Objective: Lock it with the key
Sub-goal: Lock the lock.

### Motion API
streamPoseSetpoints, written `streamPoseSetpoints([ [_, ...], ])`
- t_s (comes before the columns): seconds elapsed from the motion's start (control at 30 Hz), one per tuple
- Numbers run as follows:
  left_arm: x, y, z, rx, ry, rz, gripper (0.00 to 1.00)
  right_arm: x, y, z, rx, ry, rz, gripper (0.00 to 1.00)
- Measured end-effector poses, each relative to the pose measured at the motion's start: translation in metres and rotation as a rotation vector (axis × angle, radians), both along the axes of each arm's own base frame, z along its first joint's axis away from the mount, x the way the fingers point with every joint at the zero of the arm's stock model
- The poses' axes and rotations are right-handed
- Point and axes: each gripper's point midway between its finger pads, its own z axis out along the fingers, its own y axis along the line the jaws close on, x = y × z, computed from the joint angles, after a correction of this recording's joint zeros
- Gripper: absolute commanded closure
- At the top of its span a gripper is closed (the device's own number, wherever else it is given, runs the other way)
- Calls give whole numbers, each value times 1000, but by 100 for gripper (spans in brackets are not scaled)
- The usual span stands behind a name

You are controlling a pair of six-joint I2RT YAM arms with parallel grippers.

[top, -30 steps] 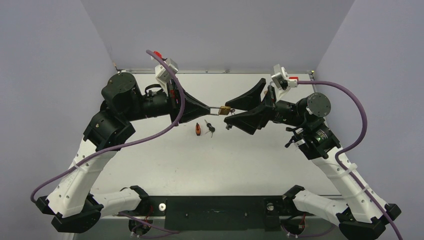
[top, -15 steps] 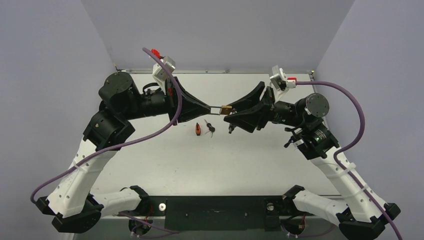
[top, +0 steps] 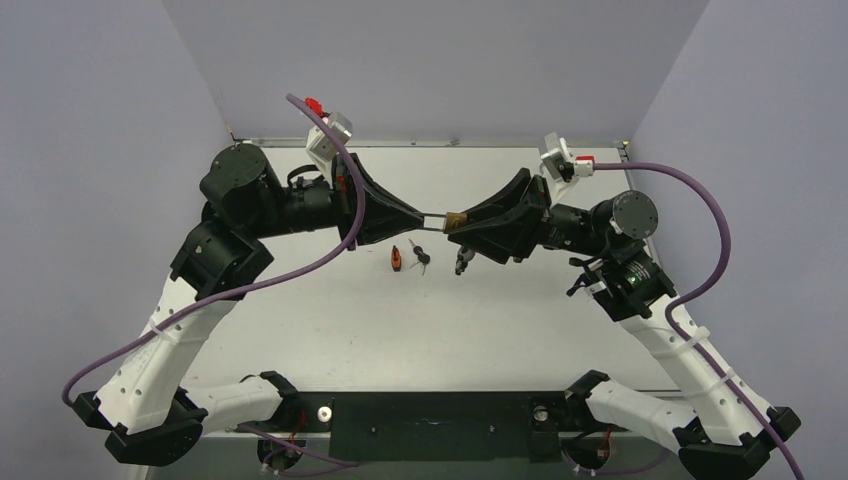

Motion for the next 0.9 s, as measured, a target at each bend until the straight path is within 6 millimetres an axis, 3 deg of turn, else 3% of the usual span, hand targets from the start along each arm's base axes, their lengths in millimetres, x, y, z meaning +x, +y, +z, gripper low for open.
streamPoseSetpoints([
  [0.2,-1,-1,-1,-4,1,-11,100,-2,0,2,15,16,7,80],
  [0.33,-2,-1,0,-6,-2,-18,100,-1,0,2,20,22,3,88],
  [0.43,-2,-1,-1,-7,-4,-18,100,-1,0,2,20,32,6,100],
  [0.9,-5,0,-3,-24,-34,-28,100,-7,5,2,25,80,28,100],
])
